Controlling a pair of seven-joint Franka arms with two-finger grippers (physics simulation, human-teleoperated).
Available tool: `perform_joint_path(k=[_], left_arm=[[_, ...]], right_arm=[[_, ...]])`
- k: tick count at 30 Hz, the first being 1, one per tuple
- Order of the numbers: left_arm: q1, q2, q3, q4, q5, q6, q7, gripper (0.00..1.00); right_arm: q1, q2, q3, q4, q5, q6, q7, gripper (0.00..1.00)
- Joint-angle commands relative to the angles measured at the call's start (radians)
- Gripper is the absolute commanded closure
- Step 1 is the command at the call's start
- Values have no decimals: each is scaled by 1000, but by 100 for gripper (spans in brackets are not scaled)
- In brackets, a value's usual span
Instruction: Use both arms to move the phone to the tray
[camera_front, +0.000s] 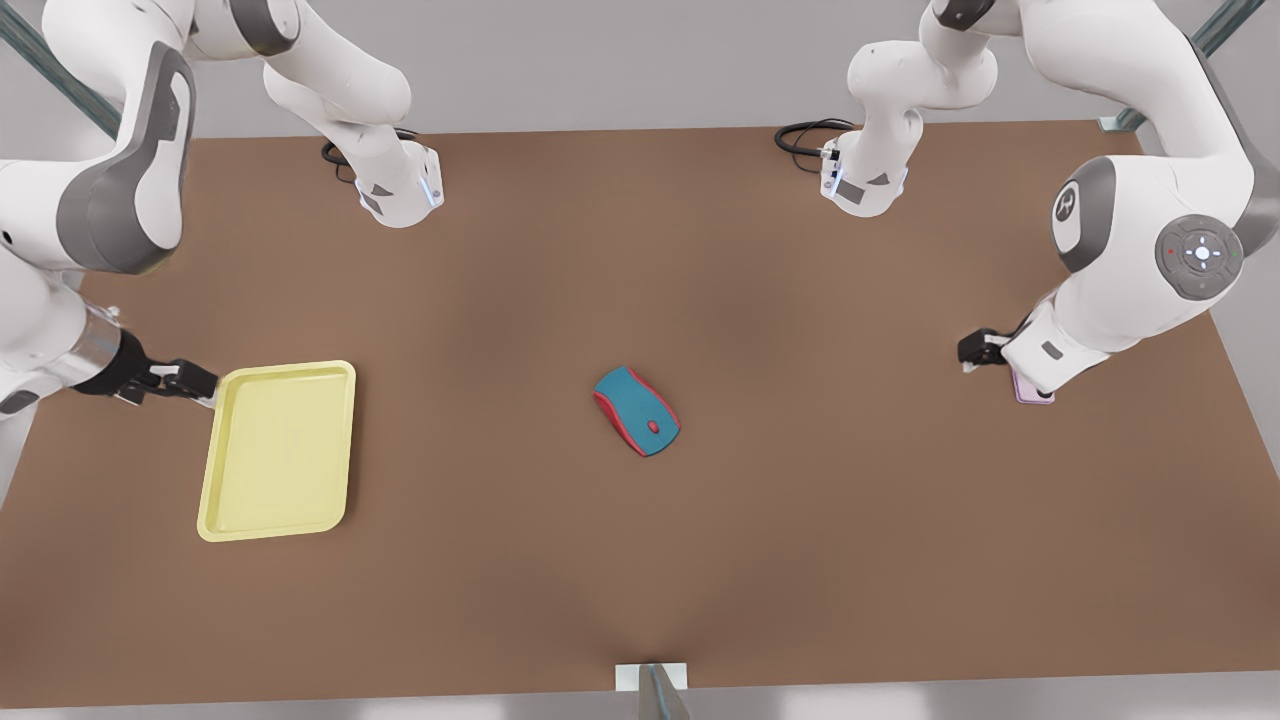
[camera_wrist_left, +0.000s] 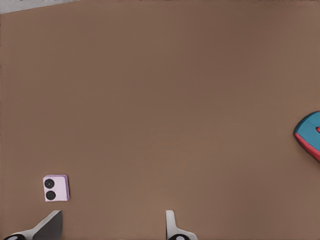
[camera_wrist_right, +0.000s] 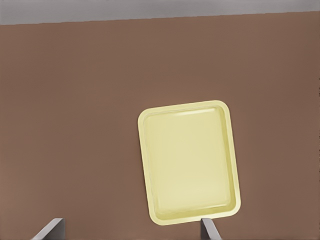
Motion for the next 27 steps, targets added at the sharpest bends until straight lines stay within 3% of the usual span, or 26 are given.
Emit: perform_joint_path(k=[1,3,4,7,8,9,16,27], left_arm=[[0,2,0,-1,7,30,-11,0],[0,23,0,-3,7,42,-21,0],[1,29,31,-13,-4,78,-17,0],[1,31,101,-160,-8,214,68,0],[1,31,135,-225,-9,268,124,0],[0,22,161,-306,-12,342,148,0],[24,-1,285,-650,-10,676,283,0],[118,167,351,-733,-77,906,562,0]], right_arm=[[2,-8,3,-8,-1,2,8,0],[19,-39,-1,-43,3,22,6,0],[128,-62,-90,-45,3,23,0,0],[212,-60,-193,-55,14,37,-15,0],[283,-59,-288,-54,48,58,-49,0],[300,-59,-320,-55,75,58,-63,0],[298,-25,-345,-55,104,66,-93,0],[257,-54,-293,-183,94,150,-101,0]])
